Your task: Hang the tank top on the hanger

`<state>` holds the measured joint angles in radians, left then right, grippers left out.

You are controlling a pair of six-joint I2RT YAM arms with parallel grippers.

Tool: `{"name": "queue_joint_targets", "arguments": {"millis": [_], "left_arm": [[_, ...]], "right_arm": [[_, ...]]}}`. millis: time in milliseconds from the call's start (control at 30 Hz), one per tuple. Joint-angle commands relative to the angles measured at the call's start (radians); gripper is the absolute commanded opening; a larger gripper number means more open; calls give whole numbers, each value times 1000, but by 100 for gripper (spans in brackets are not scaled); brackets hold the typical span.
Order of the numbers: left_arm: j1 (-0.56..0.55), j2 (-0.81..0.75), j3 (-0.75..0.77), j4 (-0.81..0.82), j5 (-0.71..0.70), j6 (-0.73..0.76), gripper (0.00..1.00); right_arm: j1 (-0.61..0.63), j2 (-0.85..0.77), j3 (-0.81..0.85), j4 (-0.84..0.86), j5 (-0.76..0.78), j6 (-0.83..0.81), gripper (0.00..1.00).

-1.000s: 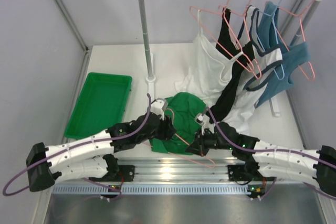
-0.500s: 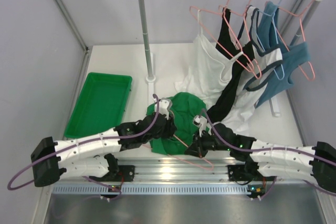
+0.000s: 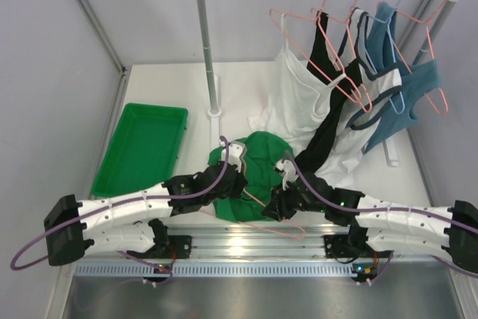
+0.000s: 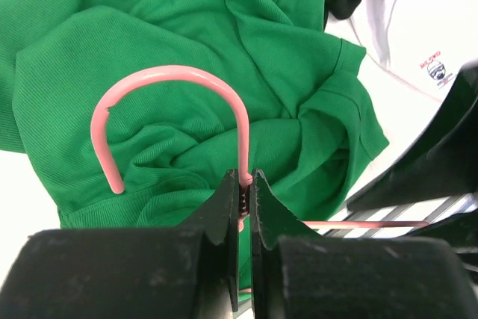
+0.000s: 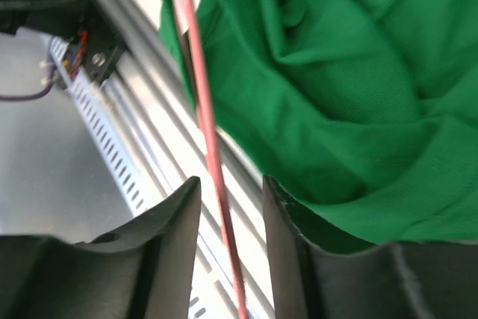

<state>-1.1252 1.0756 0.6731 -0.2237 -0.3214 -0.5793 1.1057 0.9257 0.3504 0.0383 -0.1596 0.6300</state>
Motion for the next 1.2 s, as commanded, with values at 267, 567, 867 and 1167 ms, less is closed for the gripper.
{"name": "queue_joint_targets", "arguments": {"millis": [267, 567, 867, 1167], "left_arm": [[-18, -59, -35, 61, -8, 58, 0], [-22, -36, -20, 67, -7, 64, 0], [-30, -32, -21, 70, -10, 64, 0], [-31, -32, -26, 72, -13, 58, 0]], "right_arm": [[8, -136, 242, -455, 437, 111, 47], [9, 145, 407, -632, 500, 109, 25], [14, 315, 453, -634, 548, 89, 31], [40, 347, 487, -644, 580, 83, 41]]}}
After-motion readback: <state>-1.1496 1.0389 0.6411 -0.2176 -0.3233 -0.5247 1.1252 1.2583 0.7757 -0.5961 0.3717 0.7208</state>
